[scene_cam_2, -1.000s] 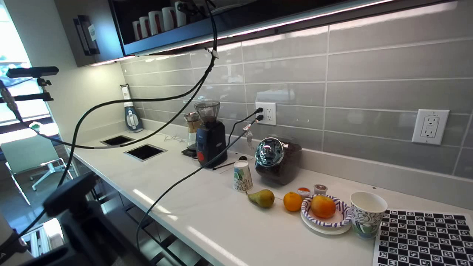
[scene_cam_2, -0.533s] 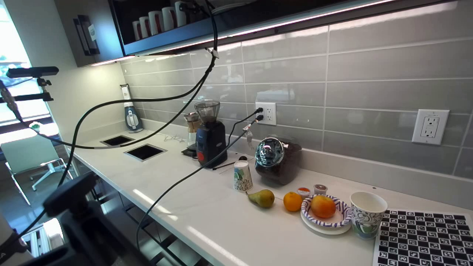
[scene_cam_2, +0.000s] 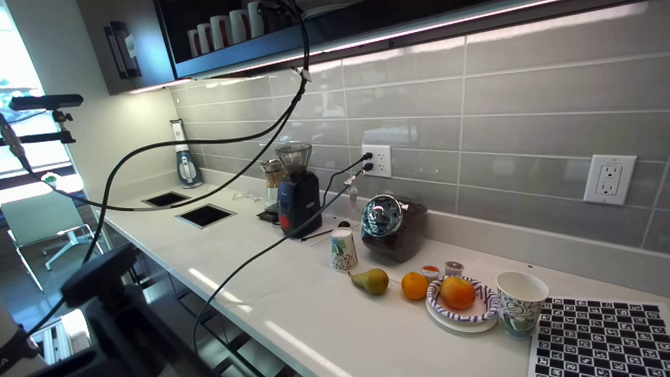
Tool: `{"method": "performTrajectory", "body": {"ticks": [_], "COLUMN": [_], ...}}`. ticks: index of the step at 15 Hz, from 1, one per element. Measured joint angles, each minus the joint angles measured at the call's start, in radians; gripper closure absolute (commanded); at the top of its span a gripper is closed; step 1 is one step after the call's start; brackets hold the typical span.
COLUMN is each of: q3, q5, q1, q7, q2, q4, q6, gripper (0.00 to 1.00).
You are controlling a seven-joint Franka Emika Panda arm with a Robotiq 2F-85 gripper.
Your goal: Move a plate from the bottom shelf and place it on the counter top
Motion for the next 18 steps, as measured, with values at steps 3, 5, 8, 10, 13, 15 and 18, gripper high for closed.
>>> {"method": "performTrajectory", "body": {"ticks": [3,5,8,10,13,15,18], "q3": [0.0,-0.001,-0.001,-0.001,0.002,0.007,0.009], "q5": [0.0,0.0,0.0,0.0,0.0,0.0,0.0], "q1": [-0.005,-0.009,-0.014,-0.016,-0.014,-0.013,-0.013], "q7": [0.0,0.0,0.0,0.0,0.0,0.0,0.0], "q2": [0.0,0.0,0.0,0.0,-0.003,-0.003,-0.003], "q4": [0.003,0.004,0.008,0.012,0.013,0.012,0.009], "q6": [0.0,0.0,0.0,0.0,0.0,0.0,0.0], "gripper": [1.0,1.0,0.94,0.67,0.47,0.33,0.12]}}
